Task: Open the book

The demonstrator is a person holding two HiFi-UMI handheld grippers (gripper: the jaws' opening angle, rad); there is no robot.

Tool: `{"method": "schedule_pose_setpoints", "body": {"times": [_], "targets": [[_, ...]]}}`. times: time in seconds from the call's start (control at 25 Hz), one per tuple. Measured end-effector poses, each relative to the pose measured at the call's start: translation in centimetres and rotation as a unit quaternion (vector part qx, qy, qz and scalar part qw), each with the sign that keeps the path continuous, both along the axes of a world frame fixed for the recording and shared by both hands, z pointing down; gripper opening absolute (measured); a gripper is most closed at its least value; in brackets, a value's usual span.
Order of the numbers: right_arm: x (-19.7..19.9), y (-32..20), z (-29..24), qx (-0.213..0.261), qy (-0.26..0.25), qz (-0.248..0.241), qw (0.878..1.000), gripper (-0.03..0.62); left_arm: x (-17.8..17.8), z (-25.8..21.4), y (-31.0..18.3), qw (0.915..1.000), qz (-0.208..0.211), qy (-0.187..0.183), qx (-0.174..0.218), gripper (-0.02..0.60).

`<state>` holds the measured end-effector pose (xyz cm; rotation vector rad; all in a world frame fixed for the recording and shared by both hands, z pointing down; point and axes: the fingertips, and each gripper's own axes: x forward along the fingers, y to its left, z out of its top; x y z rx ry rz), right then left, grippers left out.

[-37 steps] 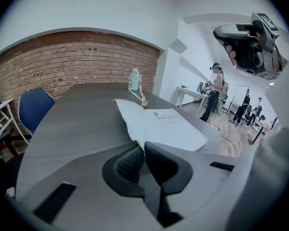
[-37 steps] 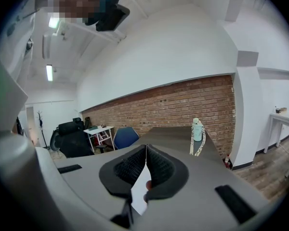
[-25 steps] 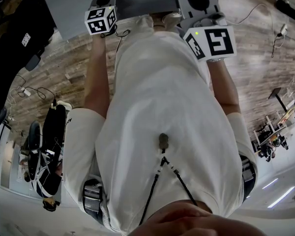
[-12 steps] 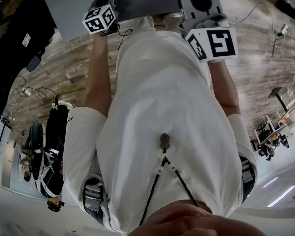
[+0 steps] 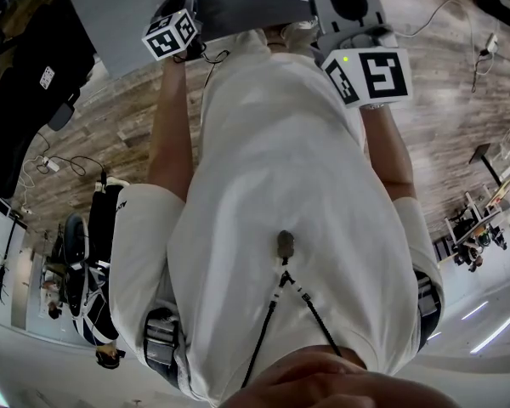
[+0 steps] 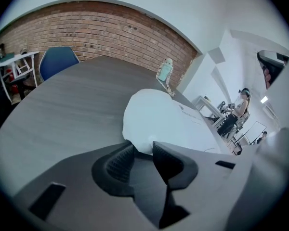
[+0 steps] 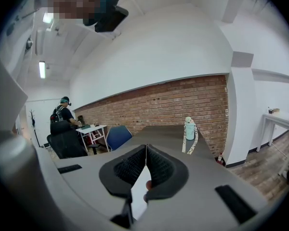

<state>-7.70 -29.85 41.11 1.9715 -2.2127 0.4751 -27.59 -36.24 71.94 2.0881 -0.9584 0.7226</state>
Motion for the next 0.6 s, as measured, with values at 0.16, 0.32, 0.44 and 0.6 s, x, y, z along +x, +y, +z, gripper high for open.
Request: {"method": "schedule_pose_setpoints", "body": {"times": [0.16,0.32,0.44,0.6], "targets": [[0.2,0.4,-0.2,0.002,0.000,0.001,1.000,0.037,0.0,0.0,0.3,0.9996,0.008,-0.026,0.010,0.138],[0.0,0.3,-0.4,0.003,0.001,-0.001,1.000,0.037,-0.3,0.3,0.4,0.9992,0.009,-0.037,0.012,0.146],[-0.3,0.2,0.0,0.002,0.000,-0.002,1.000,0.037,-1.0,0.9,0.4,0.9989,0.007,-0.046,0.011,0.146],[0.1,1.1,-0.3,0.003,0.000,-0.001,1.000,0.037,-1.2,0.7,1.4,0.9986,0.004,-0.051,0.011,0.146]]}}
